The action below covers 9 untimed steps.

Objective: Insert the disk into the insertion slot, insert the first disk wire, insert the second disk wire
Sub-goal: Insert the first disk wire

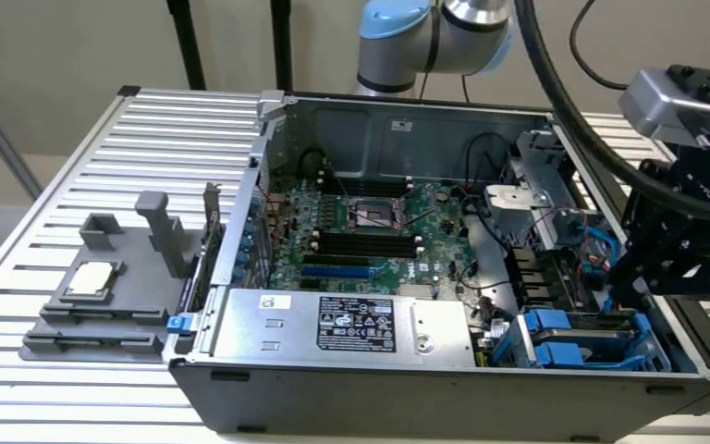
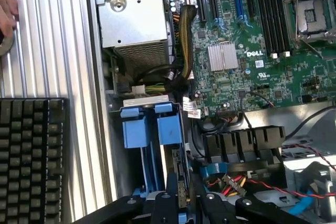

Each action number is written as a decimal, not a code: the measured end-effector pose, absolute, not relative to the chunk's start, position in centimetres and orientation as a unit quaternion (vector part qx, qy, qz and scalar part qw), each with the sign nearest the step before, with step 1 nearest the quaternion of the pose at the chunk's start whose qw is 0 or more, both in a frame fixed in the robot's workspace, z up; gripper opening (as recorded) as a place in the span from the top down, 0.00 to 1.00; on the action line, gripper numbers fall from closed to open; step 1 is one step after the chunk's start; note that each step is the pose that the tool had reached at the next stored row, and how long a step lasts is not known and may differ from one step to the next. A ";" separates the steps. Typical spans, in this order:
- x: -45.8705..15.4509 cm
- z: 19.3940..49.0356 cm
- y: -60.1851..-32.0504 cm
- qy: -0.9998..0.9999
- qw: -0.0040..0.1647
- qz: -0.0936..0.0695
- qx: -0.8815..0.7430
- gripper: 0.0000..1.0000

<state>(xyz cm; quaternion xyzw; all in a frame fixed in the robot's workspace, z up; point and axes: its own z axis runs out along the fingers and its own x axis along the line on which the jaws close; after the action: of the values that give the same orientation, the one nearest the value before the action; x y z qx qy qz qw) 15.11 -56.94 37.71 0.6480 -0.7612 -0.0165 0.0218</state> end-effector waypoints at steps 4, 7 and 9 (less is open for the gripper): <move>14.5 38.9 -56.9 -0.761 0.022 -0.016 0.648 0.76; 13.2 38.9 -56.7 -0.761 0.021 -0.015 0.648 0.76; 12.6 38.8 -56.2 -0.761 0.019 -0.013 0.648 0.76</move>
<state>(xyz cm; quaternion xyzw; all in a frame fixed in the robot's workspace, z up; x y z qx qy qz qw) 12.58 -56.23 38.77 0.6482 -0.7612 -0.0132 0.0187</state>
